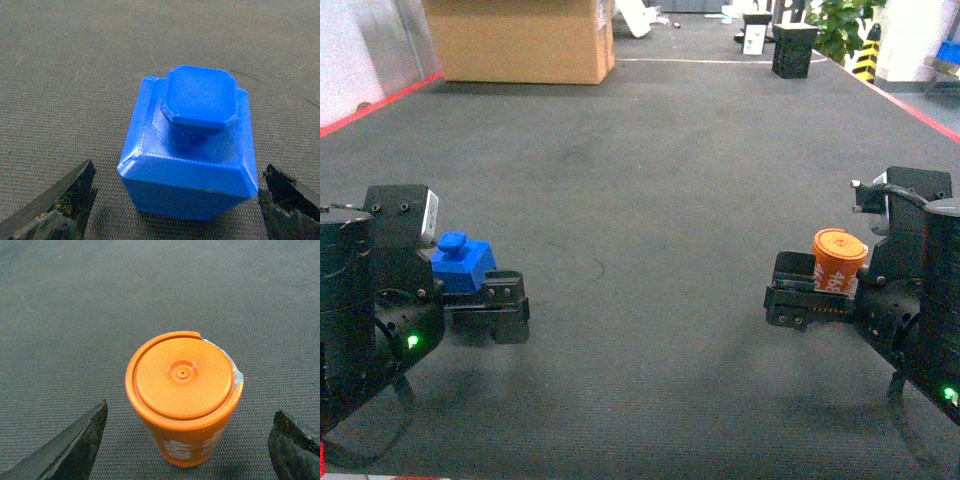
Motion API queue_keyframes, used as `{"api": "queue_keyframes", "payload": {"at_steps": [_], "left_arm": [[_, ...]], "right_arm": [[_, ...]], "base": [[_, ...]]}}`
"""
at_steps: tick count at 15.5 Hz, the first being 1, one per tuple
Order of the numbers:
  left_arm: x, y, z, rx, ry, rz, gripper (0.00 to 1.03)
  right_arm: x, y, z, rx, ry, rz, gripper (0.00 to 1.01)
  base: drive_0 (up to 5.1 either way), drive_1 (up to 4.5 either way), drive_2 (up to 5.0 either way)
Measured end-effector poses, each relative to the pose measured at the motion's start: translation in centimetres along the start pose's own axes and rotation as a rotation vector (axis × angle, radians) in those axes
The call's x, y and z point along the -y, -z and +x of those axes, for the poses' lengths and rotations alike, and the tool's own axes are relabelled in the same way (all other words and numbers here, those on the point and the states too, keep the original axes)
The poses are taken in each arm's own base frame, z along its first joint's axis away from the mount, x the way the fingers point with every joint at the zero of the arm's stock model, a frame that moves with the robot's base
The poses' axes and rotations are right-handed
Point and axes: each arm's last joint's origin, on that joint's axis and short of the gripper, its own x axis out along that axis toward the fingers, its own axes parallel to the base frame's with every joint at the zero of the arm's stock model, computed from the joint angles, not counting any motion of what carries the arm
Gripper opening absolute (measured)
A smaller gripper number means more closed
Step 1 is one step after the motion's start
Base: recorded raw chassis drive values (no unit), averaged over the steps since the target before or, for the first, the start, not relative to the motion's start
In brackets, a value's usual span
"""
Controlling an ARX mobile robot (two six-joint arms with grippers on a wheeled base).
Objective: Sort blue parts and orange caps into right shelf containers
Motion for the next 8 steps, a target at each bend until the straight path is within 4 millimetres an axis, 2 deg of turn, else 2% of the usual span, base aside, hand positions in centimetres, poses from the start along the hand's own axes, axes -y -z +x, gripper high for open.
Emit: {"api": "queue_keyframes", "payload": {"at_steps": [8], "left_arm": [[0.0, -0.2, 1.2, -0.009, -0.002, -0.011, 0.98]], "right_arm": [[0.1, -0.3, 1.2, -0.008, 0.016, 0.01, 0.98]], "base": [[0.0, 0.0, 0.0]]}}
